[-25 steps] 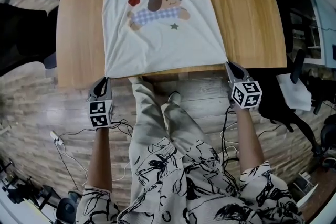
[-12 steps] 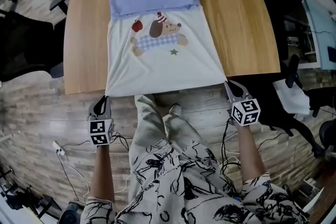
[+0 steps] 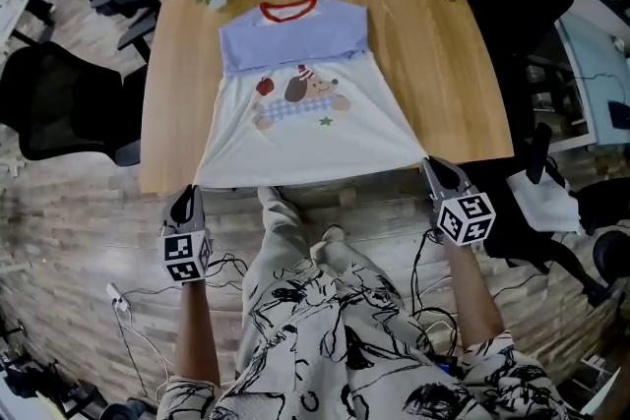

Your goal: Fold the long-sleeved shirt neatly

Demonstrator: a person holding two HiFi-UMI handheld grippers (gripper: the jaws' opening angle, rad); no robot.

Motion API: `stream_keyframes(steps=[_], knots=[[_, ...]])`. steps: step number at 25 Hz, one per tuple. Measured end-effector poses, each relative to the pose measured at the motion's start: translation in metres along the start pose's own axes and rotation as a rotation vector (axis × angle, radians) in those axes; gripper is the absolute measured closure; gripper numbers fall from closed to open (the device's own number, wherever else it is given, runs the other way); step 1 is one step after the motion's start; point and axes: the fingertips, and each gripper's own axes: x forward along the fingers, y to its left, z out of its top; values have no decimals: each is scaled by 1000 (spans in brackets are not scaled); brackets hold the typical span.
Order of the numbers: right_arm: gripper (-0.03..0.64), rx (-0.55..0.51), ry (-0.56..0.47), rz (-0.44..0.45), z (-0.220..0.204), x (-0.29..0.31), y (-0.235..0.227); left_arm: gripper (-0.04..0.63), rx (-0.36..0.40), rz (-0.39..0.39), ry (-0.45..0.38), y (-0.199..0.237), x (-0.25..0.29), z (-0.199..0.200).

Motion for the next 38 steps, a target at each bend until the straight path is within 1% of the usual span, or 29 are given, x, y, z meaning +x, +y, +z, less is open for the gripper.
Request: stream_keyframes(steps=[2, 6, 11, 17, 21, 25, 30, 38], knots=[[589, -18, -18, 10, 13, -7, 1, 565, -4, 16, -29, 4, -5, 16], [589, -8, -49, 13, 43, -3, -5, 565, 2, 24, -63, 14, 2, 47], [589, -1, -76, 24, 82, 22, -14, 565, -3, 27, -100, 30, 25, 88], [588, 10, -115, 32, 146, 52, -27, 565, 15, 34, -146, 56, 56, 149], [589, 20, -123, 29, 185, 76, -37, 565, -17, 21, -178, 72, 82, 183], [588, 21, -115, 35, 212, 104, -47, 565, -23, 17, -181, 85, 116, 210], [589, 27, -112, 22, 243, 144, -60, 565, -25, -2, -184, 107, 154, 240], [588, 44, -73, 4, 277, 210, -80, 565, -20, -36, -156, 136, 223, 262]])
